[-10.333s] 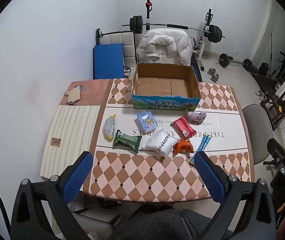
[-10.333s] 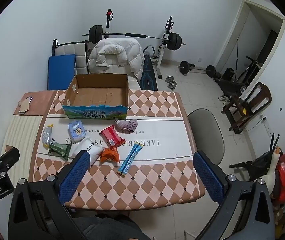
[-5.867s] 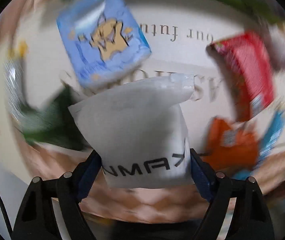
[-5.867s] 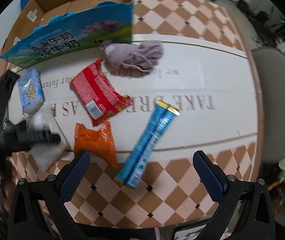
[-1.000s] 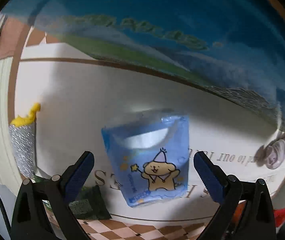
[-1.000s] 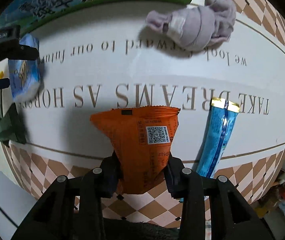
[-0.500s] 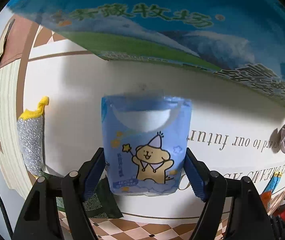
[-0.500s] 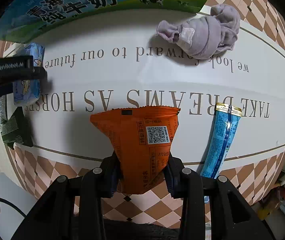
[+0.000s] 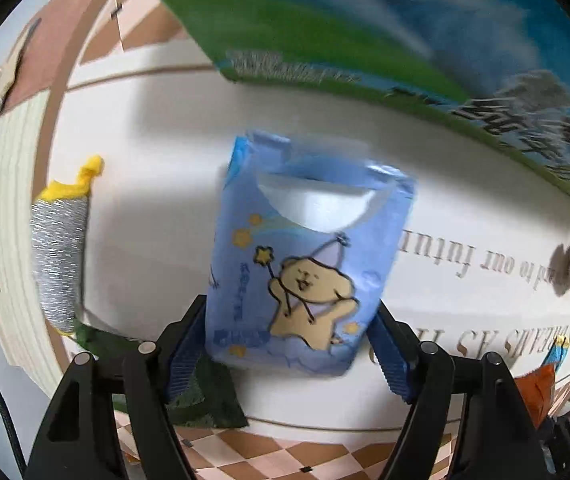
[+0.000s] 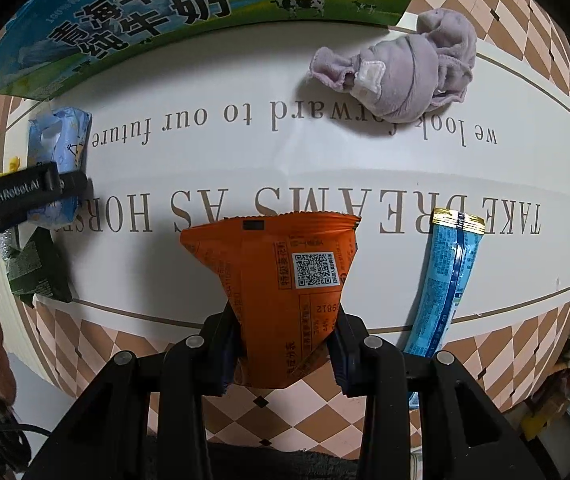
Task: Organize soft objects
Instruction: 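Grasp the blue tissue pack with left tool while right tool grasps orange bag, then lower both packs into the box and open both tools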
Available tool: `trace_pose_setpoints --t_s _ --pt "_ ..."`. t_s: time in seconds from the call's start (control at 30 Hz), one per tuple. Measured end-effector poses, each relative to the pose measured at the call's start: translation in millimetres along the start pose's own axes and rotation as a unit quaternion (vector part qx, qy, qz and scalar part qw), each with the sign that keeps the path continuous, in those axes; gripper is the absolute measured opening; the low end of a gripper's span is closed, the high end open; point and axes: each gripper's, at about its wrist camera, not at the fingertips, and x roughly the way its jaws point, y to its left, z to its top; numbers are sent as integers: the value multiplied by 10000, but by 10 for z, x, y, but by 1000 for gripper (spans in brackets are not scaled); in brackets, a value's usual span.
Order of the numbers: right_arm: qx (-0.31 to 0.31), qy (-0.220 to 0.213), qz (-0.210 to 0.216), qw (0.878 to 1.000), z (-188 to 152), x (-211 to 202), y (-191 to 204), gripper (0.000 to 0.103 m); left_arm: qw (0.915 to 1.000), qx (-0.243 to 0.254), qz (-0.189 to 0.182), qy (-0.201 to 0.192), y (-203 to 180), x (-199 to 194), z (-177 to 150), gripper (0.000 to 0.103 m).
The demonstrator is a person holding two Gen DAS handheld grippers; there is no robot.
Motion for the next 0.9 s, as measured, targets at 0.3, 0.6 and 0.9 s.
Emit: trace_pose_setpoints --t_s 0.3,0.6,0.9 --pt "-65 -19 26 10000 58 -46 23 40 9991 372 -45 -204 10 -173 -221 41" --pt "-185 -358 466 9981 17 -579 48 40 9922 625 -732 -787 -14 -1151 -762 41" --pt "-314 -1271 902 9873 575 -1726 98 40 9828 434 -1422 -1093 -36 -2094 280 41"
